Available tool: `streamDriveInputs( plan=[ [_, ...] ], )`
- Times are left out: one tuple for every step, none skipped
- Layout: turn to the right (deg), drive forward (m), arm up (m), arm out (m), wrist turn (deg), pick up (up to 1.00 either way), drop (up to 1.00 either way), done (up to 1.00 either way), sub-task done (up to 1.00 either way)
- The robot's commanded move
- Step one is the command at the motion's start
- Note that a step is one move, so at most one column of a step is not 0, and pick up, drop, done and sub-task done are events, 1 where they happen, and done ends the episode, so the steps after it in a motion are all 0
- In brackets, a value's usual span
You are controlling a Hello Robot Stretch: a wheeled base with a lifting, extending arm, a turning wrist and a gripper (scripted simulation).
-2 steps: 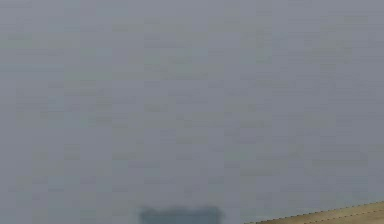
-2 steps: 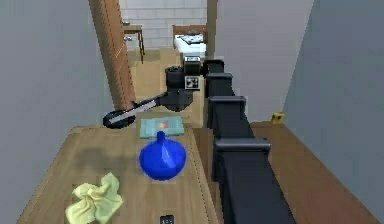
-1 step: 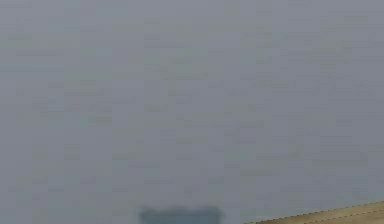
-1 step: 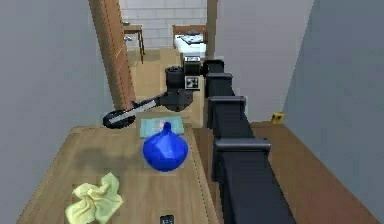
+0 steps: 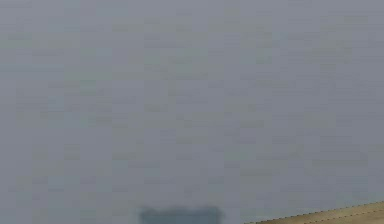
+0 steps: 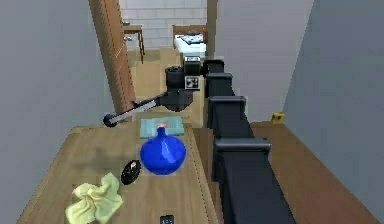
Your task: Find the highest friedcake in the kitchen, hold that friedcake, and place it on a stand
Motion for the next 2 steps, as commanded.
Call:
streamDriveInputs(
  plan=[
    [0.0, 0.00, 0.00, -0.10, 0.0, 0.00, 0.00, 0.00, 0.00],
    [0.0, 0.00, 0.00, 0.00, 0.0, 0.00, 0.00, 1.00, 0.00]
  ],
)
